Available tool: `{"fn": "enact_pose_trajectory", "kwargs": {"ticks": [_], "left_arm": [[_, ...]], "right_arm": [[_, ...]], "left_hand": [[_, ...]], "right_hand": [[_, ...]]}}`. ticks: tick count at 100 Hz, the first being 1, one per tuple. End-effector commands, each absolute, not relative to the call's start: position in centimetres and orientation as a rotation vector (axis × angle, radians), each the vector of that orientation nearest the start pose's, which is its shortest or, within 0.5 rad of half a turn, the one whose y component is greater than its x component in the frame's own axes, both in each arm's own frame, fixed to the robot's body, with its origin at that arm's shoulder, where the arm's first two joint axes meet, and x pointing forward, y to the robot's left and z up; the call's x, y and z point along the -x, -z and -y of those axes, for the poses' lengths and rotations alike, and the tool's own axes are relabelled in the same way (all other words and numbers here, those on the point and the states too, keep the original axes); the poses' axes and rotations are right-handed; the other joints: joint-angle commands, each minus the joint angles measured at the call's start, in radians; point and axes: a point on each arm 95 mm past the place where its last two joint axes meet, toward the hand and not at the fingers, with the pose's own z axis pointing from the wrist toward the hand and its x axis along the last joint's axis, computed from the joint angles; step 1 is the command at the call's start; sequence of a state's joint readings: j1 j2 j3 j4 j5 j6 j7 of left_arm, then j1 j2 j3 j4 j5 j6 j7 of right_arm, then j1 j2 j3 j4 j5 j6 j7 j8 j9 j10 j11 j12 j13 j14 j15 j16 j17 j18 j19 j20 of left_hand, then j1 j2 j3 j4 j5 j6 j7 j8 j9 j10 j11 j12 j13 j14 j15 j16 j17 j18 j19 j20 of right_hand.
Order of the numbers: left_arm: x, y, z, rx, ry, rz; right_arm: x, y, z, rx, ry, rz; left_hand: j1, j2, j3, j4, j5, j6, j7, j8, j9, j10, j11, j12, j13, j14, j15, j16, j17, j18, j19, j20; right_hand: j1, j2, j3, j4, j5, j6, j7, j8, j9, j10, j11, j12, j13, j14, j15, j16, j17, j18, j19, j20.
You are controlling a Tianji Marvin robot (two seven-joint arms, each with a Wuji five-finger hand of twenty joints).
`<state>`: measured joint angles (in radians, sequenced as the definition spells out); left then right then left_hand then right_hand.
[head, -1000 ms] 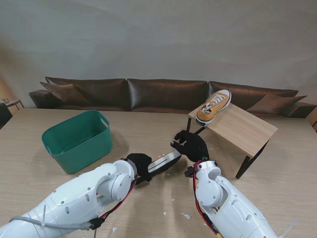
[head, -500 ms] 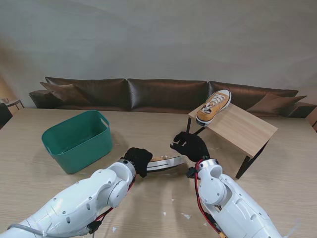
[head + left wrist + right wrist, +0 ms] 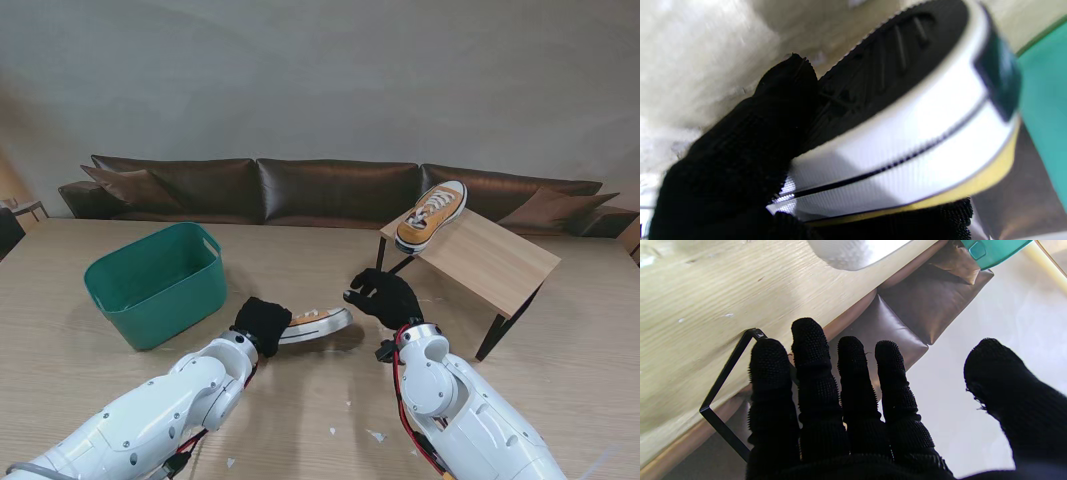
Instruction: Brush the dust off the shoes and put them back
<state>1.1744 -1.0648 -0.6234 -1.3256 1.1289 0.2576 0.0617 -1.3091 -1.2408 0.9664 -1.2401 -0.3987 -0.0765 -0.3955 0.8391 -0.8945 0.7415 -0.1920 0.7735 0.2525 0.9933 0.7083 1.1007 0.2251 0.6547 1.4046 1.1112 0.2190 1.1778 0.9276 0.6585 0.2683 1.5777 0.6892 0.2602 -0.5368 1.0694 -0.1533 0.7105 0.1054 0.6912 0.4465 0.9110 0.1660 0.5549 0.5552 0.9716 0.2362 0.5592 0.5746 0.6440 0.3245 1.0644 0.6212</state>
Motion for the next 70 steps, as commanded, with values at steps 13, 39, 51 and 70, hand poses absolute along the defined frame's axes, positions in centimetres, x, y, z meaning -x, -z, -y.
{"fn": "enact_pose_trajectory", "kwargs": {"ticks": [13, 39, 51, 70], "left_arm": [[-42.1, 37.5, 7.6, 0.884, 1.035, -1.904], [-40.9, 37.5, 7.5, 0.921, 0.962, -1.963], [-40.4, 37.4, 7.6, 0.961, 0.961, -1.970], [-39.6, 36.8, 7.7, 1.100, 1.048, -1.933]], "right_arm": [[-44.9, 35.6, -5.9, 2.158, 2.543, 1.276], [-44.8, 35.6, -5.9, 2.161, 2.537, 1.275], [-44.8, 35.6, -5.9, 2.161, 2.530, 1.281], [-44.7, 35.8, -5.8, 2.166, 2.517, 1.283]], "left_hand": [[-0.040, 0.135, 0.047, -0.025, -0.040, -0.086, -0.068, 0.055, -0.236, 0.024, -0.023, -0.269, -0.262, 0.067, -0.188, -0.010, -0.204, 0.000, -0.082, 0.111], [-0.270, 0.299, 0.015, 0.062, -0.087, -0.015, -0.397, -0.032, -0.409, 0.101, -0.130, -0.386, -0.510, 0.151, -0.316, -0.038, -0.406, 0.002, -0.215, 0.181], [-0.281, 0.359, -0.059, 0.073, -0.101, -0.014, -0.495, -0.075, -0.420, 0.109, -0.206, -0.477, -0.535, 0.167, -0.390, -0.081, -0.427, 0.006, -0.235, 0.205], [-0.232, 0.448, -0.176, 0.093, -0.087, -0.050, -0.539, -0.085, -0.373, 0.109, -0.266, -0.562, -0.486, 0.180, -0.422, -0.112, -0.389, 0.030, -0.220, 0.215]], "right_hand": [[-0.009, 0.017, -0.025, 0.026, -0.022, 0.003, -0.012, 0.030, -0.006, 0.017, -0.007, 0.001, -0.023, 0.010, 0.013, 0.006, -0.191, 0.016, 0.004, 0.020], [-0.008, 0.013, -0.023, 0.024, -0.026, 0.005, -0.010, 0.031, -0.006, 0.017, -0.005, 0.001, -0.023, 0.009, 0.014, 0.005, -0.192, 0.016, 0.005, 0.022], [-0.007, 0.012, -0.023, 0.024, -0.027, 0.005, -0.009, 0.031, -0.006, 0.017, -0.005, 0.000, -0.021, 0.009, 0.015, 0.005, -0.191, 0.017, 0.005, 0.023], [-0.007, 0.012, -0.023, 0.025, -0.026, 0.007, -0.009, 0.031, -0.006, 0.017, -0.005, 0.000, -0.022, 0.009, 0.015, 0.005, -0.191, 0.020, 0.005, 0.023]]}}
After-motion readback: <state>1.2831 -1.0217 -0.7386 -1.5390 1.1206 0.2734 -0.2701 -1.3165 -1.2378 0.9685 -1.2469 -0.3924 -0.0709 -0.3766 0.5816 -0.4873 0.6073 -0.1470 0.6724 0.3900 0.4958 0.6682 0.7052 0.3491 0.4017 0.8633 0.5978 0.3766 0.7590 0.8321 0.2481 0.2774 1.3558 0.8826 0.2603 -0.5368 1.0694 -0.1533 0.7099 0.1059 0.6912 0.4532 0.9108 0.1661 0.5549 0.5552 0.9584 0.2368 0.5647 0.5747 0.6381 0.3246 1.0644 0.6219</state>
